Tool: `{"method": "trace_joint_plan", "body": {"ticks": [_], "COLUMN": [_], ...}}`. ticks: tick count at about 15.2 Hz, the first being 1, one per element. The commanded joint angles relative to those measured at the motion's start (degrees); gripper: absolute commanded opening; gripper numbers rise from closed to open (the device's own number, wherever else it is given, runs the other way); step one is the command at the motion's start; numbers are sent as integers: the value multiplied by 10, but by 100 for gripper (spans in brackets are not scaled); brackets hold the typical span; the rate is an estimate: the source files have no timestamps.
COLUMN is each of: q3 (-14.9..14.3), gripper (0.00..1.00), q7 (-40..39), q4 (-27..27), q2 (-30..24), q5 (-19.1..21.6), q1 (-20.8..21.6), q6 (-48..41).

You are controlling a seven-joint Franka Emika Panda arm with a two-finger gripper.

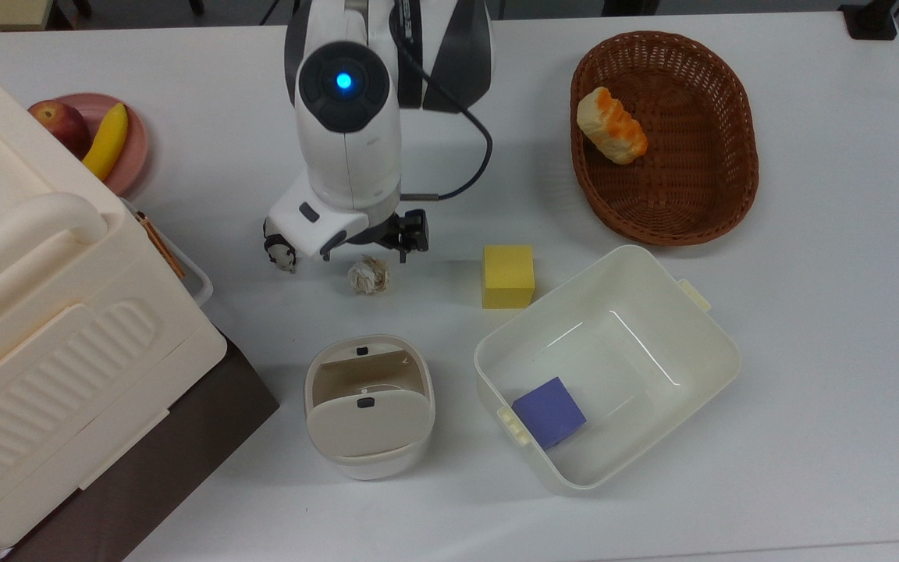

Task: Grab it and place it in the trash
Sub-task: 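Lower the gripper onto the paper ball and close on it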

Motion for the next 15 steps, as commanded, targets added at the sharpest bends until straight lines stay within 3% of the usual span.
{"method": "trace_joint_plan", "body": {"ticks": [1,5,7,8,15], "q3": [-6,-6,-9,-9,-10], "gripper": [100,84,52,44,42], "q7": [-4,-3,8,8,3], "q4": [-15,-15,-17,-15,-7], "q2": [13,33,41,40,-32], "q5": [-11,-31,-40,-41,-33], "q1": [16,27,37,35,5], "q6": [34,38,55,54,37]}}
